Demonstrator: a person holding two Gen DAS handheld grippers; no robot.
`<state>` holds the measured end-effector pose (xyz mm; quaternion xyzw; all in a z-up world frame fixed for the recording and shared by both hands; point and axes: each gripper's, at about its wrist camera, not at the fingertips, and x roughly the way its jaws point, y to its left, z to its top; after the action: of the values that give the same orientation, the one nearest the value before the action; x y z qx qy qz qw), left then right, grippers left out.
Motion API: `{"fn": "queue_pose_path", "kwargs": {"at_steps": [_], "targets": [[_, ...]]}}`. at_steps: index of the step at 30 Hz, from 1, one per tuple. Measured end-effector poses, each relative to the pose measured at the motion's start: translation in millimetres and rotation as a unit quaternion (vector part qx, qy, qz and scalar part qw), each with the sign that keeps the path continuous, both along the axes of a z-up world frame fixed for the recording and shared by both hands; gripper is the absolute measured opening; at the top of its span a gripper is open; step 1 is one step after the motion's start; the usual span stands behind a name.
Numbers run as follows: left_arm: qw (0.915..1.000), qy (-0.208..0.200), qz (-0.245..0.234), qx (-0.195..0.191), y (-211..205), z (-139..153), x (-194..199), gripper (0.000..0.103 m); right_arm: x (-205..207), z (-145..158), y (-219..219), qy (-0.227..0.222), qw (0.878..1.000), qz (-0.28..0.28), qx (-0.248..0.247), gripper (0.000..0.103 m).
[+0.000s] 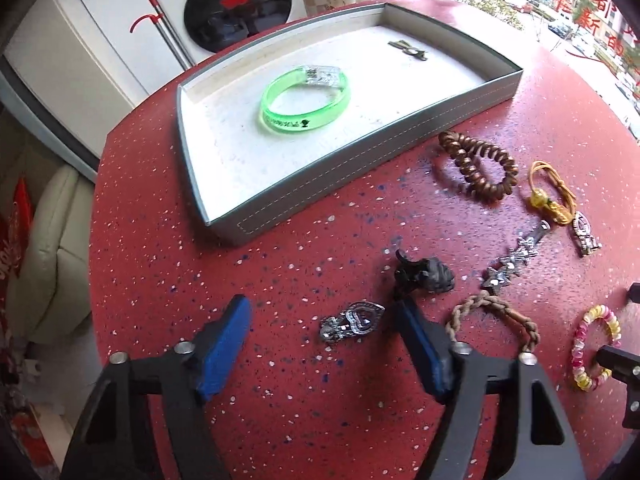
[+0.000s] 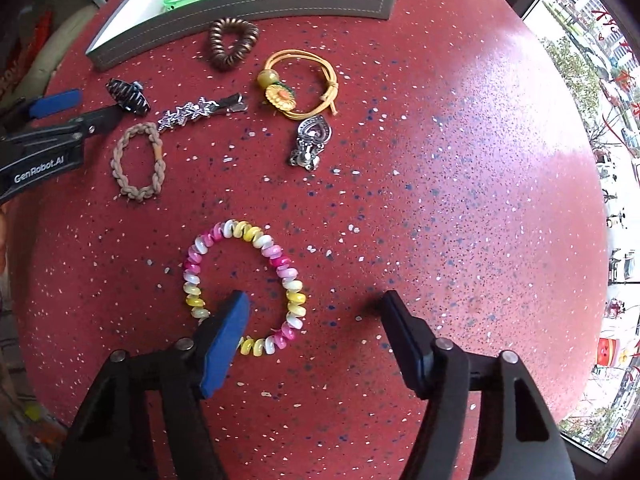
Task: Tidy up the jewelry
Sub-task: 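Move both open tools back over the remaining jewelry on the table, then grasp the silver heart charm with the left tool while the right tool grasps the beaded bracelet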
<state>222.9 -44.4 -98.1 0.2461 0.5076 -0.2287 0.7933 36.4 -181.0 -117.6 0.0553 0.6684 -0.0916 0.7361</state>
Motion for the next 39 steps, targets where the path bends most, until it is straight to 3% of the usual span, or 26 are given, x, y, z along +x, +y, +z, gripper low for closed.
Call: {"fn": "queue_pose_path", "kwargs": {"at_steps": [3,5,7,10,12,23,37,39], "targets": [[1.0,-0.004,-0.006,0.003,-2.9,0.4,-4.0,0.079,0.7,3.0,9.5,-0.004,1.0,0.002,0.001,0.056],[0.9999,0.0,-0.01,-0.002,-3.9,0.9,-6.9,0.073,3.8,6.5,17.6,-0.007,1.0,0.002,0.0,0.051],[0.9999,0.002,-0.016,-0.003,-6.6,1.8,-11.1,0.059,3.6,8.6,20.6,-0.009,1.0,-0.002,0.002,0.047],[0.9998,0.001,-0.021,0.004,-10.4,2.3,-15.2,0.048,9.1,16.8,24.8,-0.009,1.0,-0.001,0.003,0.028],[0.9997,0.01,-0.024,-0.003,-12.6,2.5,-18.2,0.038,8.8,17.8,28.2,-0.009,1.0,0.003,0.001,0.01],[0.9998,0.016,-0.007,-0.008,-5.7,6.6,-30.1,0.036,-5.9,34.6,7.0,-0.033,0.998,-0.024,0.04,0.01],[0.9977,0.032,0.032,-0.05,14.7,19.1,-20.5,0.036,4.1,74.4,-26.5,-0.075,0.993,-0.046,0.075,0.01],[0.997,0.036,0.039,-0.056,16.2,22.1,-19.4,0.036,6.7,67.0,-36.3,-0.081,0.992,-0.049,0.08,0.01]]}}
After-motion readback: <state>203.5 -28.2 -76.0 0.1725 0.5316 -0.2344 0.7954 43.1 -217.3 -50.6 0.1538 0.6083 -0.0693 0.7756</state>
